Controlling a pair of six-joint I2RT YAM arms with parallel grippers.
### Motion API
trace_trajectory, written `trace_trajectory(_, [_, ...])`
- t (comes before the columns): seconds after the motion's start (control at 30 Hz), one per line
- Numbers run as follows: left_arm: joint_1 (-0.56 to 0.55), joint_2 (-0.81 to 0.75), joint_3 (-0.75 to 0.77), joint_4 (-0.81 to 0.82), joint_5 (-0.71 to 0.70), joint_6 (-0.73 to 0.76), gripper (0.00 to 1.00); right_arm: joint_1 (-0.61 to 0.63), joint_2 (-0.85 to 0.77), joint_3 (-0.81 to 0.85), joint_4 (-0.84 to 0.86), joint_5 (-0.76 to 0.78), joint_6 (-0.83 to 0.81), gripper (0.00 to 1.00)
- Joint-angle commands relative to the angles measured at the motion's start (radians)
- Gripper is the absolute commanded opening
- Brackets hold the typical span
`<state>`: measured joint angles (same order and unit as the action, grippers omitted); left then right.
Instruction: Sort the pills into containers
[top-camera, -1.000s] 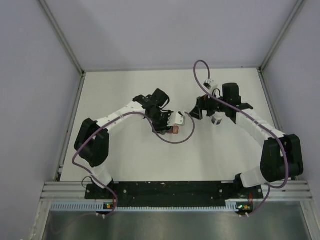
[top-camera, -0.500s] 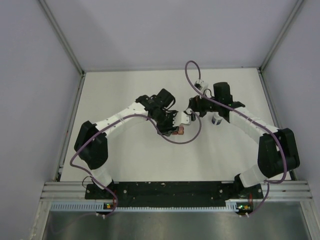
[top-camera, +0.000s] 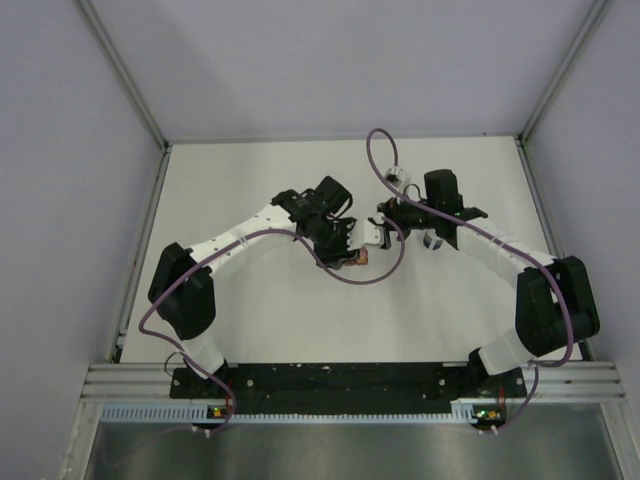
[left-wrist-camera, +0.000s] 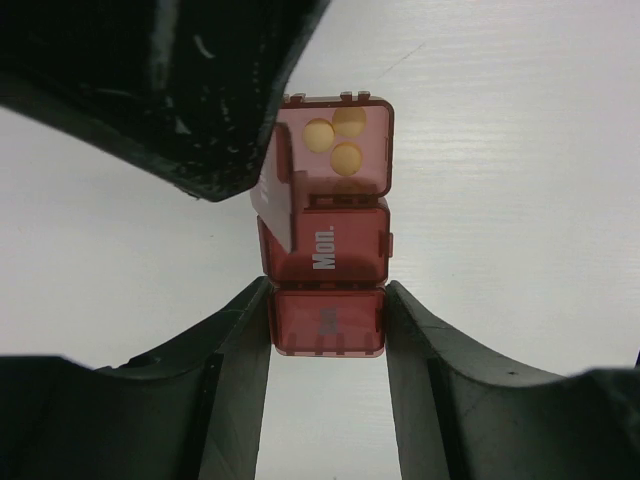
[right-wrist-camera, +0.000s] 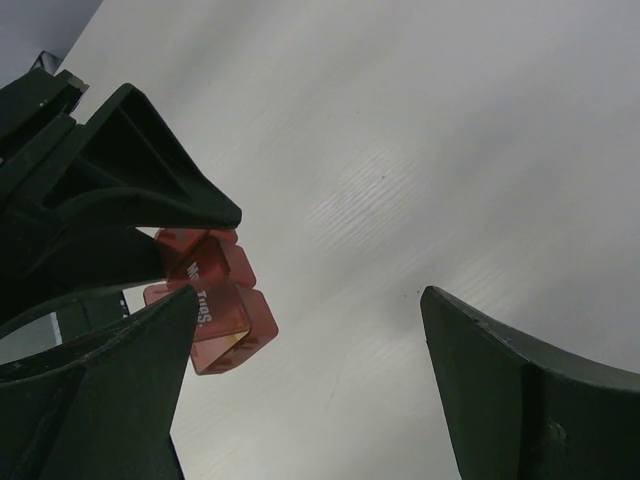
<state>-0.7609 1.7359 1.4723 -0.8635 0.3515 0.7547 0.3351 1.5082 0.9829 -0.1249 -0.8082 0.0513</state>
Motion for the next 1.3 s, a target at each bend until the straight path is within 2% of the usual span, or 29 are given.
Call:
trace_trajectory(0.0, [-0.003, -0.038, 0.046, 0.043, -0.019, -0.029, 0.00, 0.022, -0.045, -0.015, 0.027, -0.036, -0.033, 0.91])
trace_trajectory(0.43, [-0.003, -0.030, 0.057, 0.069, -0.048, -0.060, 0.00, 0.038, -0.032, -0.049, 0.025, -0.057, -0.045, 0.87])
trace_trajectory(0.67, [-0.003, -0.035, 0.051, 0.098, -0.055, -0.086, 0.00, 0.039, -0.013, -0.049, 0.042, -0.112, -0.022, 0.76])
trace_trajectory(0.8, [-0.005, -0.038, 0.046, 0.126, -0.069, -0.107, 0.00, 0.039, -0.005, -0.047, 0.050, -0.128, -0.005, 0.66])
trace_trajectory(1.07, [-0.009, -0.041, 0.033, 0.155, -0.085, -0.127, 0.00, 0.038, 0.001, -0.043, 0.057, -0.143, 0.010, 0.58])
trace_trajectory(1.17, [-0.012, -0.041, 0.028, 0.159, -0.097, -0.129, 0.00, 0.038, 0.000, -0.043, 0.050, -0.151, 0.004, 0.61])
trace_trajectory(1.27, [-0.012, -0.044, 0.023, 0.162, -0.117, -0.133, 0.00, 0.036, -0.005, -0.033, 0.007, -0.155, -0.022, 0.76])
